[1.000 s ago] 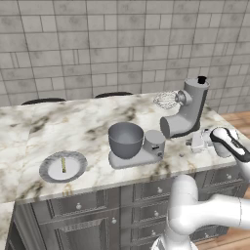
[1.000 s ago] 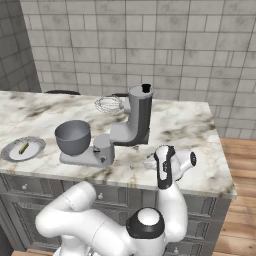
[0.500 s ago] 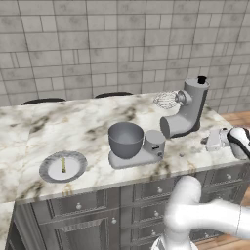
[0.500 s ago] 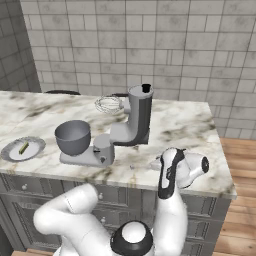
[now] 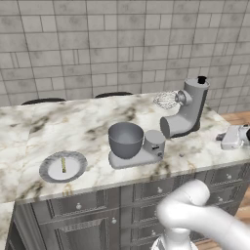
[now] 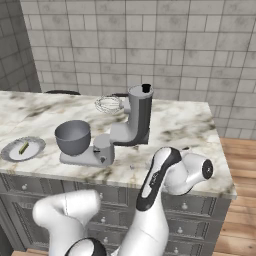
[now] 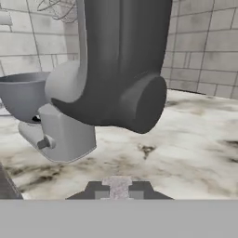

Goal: Add butter and sugar cubes to the stand mixer bowl and then turn on the stand mixer to begin making frosting.

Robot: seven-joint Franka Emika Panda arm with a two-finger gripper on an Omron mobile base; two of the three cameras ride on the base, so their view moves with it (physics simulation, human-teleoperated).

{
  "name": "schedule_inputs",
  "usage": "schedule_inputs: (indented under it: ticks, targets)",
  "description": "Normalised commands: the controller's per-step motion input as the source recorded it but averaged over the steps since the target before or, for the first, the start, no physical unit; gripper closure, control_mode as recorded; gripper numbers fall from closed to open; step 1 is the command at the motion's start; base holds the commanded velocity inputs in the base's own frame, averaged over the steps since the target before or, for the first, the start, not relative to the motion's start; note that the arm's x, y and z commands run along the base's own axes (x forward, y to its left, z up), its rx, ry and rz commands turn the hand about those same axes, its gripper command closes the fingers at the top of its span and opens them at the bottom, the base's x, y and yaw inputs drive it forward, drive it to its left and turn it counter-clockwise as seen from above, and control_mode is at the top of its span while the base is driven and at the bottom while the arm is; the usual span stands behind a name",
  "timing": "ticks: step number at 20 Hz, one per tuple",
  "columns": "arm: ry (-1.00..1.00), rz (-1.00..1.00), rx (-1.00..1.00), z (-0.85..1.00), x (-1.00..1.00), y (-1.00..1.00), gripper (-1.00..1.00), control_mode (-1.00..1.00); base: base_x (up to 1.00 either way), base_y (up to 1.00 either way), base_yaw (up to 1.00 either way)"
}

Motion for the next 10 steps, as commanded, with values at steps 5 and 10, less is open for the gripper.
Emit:
schedule_inputs:
  ticks: [5, 10]
  targets:
    - [-0.01, -0.03, -0.10, 0.78, -0.96, 0.41, 1.00, -1.00, 0.00, 0.00, 0.00]
    - [0.00, 0.00, -0.19, 0.69, -0.82, 0.87, 1.00, -1.00, 0.00, 0.00, 0.00]
